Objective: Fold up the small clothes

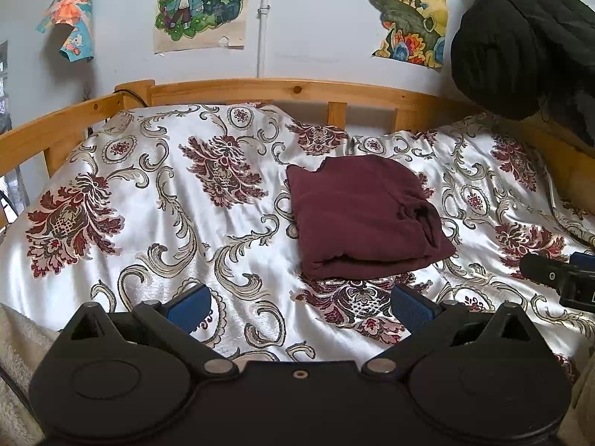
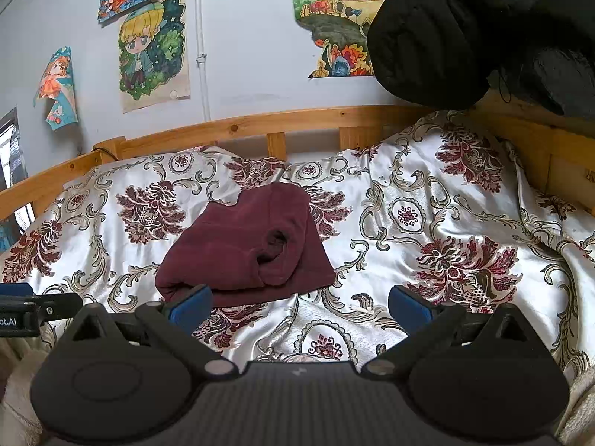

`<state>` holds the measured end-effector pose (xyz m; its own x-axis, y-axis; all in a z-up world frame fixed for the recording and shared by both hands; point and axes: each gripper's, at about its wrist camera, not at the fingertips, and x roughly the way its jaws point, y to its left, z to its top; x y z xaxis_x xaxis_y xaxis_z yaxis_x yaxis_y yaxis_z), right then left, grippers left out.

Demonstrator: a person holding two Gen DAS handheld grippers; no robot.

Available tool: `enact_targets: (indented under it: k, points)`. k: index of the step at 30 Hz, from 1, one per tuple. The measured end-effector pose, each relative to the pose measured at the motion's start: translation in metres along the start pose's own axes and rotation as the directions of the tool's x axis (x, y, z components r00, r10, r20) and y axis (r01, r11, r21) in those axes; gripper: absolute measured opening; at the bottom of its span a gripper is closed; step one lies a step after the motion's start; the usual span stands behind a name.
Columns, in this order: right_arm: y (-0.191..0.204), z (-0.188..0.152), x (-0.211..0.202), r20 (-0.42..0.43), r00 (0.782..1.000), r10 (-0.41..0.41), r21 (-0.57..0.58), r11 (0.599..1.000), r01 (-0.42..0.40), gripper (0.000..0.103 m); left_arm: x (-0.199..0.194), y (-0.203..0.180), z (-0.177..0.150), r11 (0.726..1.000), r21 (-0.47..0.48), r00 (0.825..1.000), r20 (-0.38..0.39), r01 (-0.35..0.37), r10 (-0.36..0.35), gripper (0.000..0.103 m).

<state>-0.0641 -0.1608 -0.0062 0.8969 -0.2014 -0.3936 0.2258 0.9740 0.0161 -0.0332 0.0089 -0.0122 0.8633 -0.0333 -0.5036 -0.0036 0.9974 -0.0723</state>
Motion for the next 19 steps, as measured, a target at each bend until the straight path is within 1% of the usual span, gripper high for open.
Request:
enact_targets:
  k: [19]
  points:
    - [0.0004, 0.0000, 0.0001, -0.004, 1.000, 0.000, -0.001, 1.000, 0.000, 0.103, 0.0041, -0.0003, 0.0001, 1.000, 0.007, 0.999, -0.023, -0.030, 0.030, 0.102]
